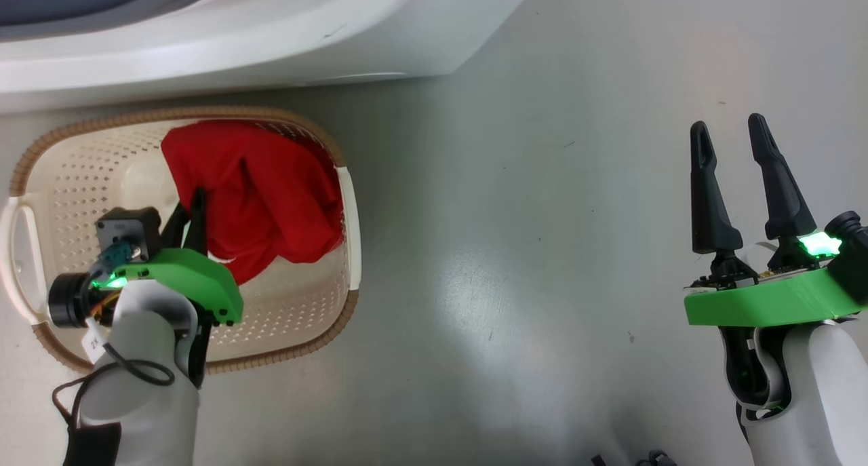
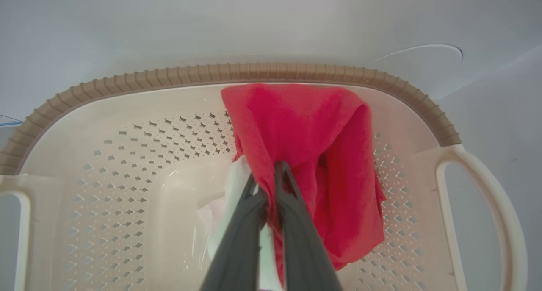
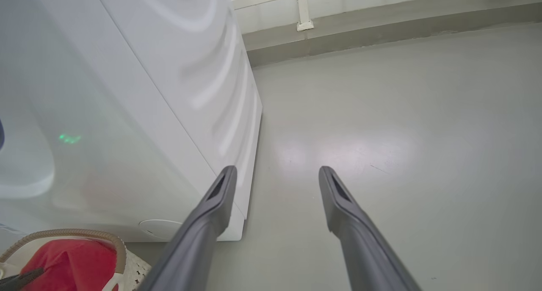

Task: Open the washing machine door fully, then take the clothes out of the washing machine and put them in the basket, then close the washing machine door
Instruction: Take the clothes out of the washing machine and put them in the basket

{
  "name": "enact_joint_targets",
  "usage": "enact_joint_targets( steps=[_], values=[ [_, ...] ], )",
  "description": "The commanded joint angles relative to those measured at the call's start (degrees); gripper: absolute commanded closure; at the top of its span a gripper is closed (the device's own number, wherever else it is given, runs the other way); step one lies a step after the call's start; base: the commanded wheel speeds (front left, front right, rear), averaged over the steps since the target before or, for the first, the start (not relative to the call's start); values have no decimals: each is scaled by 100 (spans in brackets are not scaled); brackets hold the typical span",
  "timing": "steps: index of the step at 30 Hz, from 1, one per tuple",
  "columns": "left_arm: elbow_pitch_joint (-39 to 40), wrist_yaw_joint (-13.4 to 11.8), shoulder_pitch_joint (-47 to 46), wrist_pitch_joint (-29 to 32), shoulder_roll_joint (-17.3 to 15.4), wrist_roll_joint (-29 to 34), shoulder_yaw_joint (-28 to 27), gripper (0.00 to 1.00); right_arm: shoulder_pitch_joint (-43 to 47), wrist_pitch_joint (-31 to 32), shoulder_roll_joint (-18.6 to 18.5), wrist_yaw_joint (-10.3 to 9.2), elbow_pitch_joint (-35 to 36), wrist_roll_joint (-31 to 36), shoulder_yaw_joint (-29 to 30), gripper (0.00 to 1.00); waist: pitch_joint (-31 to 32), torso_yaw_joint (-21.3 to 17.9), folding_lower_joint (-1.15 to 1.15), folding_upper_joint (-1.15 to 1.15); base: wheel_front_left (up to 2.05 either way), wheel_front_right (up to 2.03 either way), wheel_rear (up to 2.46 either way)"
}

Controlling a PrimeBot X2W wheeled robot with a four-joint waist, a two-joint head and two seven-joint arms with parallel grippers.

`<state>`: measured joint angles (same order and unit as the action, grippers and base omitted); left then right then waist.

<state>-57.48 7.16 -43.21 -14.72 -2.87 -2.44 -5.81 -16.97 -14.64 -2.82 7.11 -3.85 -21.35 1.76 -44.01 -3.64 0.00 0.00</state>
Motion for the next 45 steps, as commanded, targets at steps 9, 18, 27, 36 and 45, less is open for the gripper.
enact_joint_targets(
  steps=[9, 18, 27, 36, 45],
  values=[
    [-114, -21, 31, -28, -208, -26, -141, 33, -8, -36, -6, 37, 123, 28, -39, 0, 32, 61, 0, 0, 0, 0, 0],
    [-2, -38, 180, -28, -166, -144, -246, 0, 38, -36, -6, 37, 75, 80, -35, 0, 258, 126, 0, 0, 0, 0, 0],
    [339, -45, 472, -28, -119, -217, -370, 0, 144, -36, -6, 37, -14, 122, -97, 0, 663, 199, 0, 0, 0, 0, 0],
    [1096, -10, 844, -28, -84, -246, -466, 0, 251, -36, -6, 37, -124, 156, -151, 0, 1130, 266, 0, 0, 0, 0, 0],
    [1824, 21, 1316, -28, -70, -206, -512, 0, 427, -36, -6, 37, -271, 158, -230, 0, 1708, 294, 0, 0, 0, 0, 0]
  ],
)
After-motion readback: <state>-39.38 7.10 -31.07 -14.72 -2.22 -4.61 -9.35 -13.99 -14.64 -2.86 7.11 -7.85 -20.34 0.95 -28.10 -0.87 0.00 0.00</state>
